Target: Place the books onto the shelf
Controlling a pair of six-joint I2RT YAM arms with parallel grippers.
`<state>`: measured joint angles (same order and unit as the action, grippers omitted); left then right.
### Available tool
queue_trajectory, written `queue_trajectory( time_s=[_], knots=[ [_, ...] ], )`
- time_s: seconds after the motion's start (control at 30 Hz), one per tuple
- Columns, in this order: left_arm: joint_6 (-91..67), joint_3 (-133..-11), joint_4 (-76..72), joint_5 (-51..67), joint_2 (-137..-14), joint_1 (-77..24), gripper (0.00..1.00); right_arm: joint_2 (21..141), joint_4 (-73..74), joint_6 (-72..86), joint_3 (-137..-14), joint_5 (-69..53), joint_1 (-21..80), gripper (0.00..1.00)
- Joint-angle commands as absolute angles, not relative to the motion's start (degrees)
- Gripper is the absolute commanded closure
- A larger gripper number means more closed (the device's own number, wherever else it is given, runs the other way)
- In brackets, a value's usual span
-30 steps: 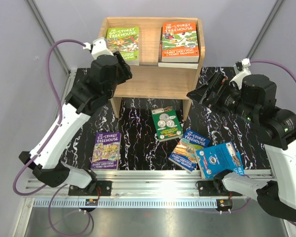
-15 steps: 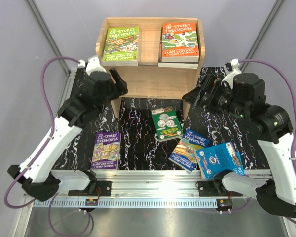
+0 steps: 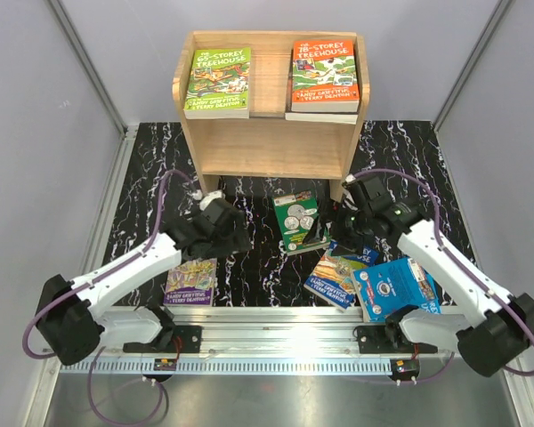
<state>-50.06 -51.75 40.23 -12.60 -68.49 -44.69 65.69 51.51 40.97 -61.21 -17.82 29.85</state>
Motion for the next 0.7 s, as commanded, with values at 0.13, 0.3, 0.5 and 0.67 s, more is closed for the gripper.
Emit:
queue_trajectory(
  time_s=[0.13, 0.3, 0.5, 0.67],
  knots=[
    [-51.2, -51.0, 52.2, -19.4, -71.3, -38.0, 0.01, 71.1, 39.9, 42.3, -61.8, -26.5, 30.1, 0.00],
    [-45.5, -52.3, 52.0, -21.2, -87.6, -34.8, 0.01, 73.4, 40.3, 41.7, -63.4, -27.2, 30.1, 0.00],
    [-40.4, -53.3, 48.8, -20.0, -96.4, -30.7, 0.01, 72.9, 41.6, 41.2, -63.5, -26.5, 30.1, 0.00],
    [-38.2, -47.2, 41.1, -12.4, -94.7, -23.5, 0.16, 72.1, 42.6, 41.0, -63.4, -25.4, 30.1, 0.00]
  ],
)
